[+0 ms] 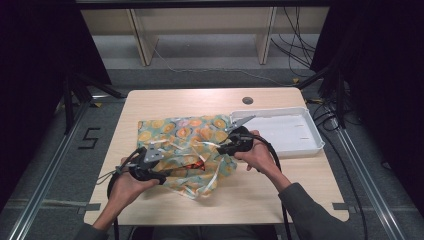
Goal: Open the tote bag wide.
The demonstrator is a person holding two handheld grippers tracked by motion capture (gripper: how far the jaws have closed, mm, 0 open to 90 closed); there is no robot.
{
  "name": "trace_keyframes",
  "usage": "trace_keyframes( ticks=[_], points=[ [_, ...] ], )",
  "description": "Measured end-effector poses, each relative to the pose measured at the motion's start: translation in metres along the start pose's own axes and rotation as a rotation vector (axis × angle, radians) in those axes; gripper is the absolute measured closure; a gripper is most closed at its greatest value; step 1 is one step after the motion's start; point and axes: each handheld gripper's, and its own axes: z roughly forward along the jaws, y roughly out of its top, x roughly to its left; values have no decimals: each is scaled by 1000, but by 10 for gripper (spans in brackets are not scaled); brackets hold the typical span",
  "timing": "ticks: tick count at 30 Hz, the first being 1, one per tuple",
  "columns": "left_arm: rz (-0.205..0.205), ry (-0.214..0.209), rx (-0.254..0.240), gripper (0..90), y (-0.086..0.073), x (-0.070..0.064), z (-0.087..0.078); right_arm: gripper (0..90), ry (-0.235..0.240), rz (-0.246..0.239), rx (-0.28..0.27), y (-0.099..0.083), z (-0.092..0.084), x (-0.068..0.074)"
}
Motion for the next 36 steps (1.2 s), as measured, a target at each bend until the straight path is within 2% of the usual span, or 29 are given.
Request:
trace_keyframes(
  ticks=[2, 3, 4, 5, 6, 8, 9, 11, 12, 14, 15, 18, 20, 23, 24, 26, 27, 28, 29, 32, 34, 35, 36],
  points=[
    [22, 22, 33, 320, -1, -3, 8, 868, 0, 0, -1, 0, 0, 0],
    [17, 27, 62, 308, -2, -6, 13, 867, -4, -2, -3, 0, 0, 0],
    [17, 27, 62, 309, -2, -6, 13, 866, 6, -8, -21, 0, 3, 0],
    [58, 68, 96, 307, -3, -6, 20, 865, 12, -10, -4, 0, 1, 0],
    [67, 77, 104, 306, -3, -7, 23, 864, 3, 1, 1, -1, 0, 0],
    [88, 114, 122, 310, -4, -5, 31, 862, 9, -26, 0, -1, 2, -3],
    [100, 121, 127, 326, -5, -4, 34, 861, 11, 21, 15, -1, 1, 1],
    [146, 126, 131, 447, -5, -1, 38, 859, 14, -6, 11, -2, 2, -2],
    [141, 114, 133, 489, -5, 0, 40, 858, 10, 21, 17, -2, 2, 0],
    [165, 95, 125, 659, -4, 3, 39, 857, -3, 4, 17, -2, 2, -1],
    [175, 87, 126, 717, -4, 4, 37, 857, 9, -6, 13, -2, 2, -2],
    [172, 57, 107, 864, -2, 9, 31, 852, -10, 9, 19, -2, 1, -3],
    [170, 38, 94, 895, 1, 12, 26, 850, -15, 6, 15, -2, 1, -4],
    [149, -16, 67, 896, 6, 17, 17, 845, -10, -6, 3, -2, 1, -6],
    [147, -28, 59, 896, 8, 19, 13, 844, -8, 21, -2, -2, 1, -5],
    [124, -58, 29, 896, 15, 23, 4, 841, -13, 18, -5, -3, 0, -8],
    [115, -79, 7, 896, 19, 27, 1, 839, -20, 45, -28, -3, 1, -9],
    [98, -101, -7, 897, 25, 32, -3, 837, -35, 33, -32, -4, 2, -11],
    [92, -118, -12, 897, 31, 37, -7, 833, -35, 39, -8, -3, 1, -13],
    [52, -155, -43, 897, 46, 54, -13, 825, -54, 60, -6, -4, 3, -16],
    [1, -169, -60, 897, 58, 70, -14, 817, -60, 71, -1, -4, 4, -18],
    [-10, -169, -66, 897, 62, 75, -13, 805, -58, 76, 4, -5, 4, -19],
    [-38, -173, -69, 897, 67, 82, -10, 792, -62, 86, -21, -5, 7, -19]
  ],
)
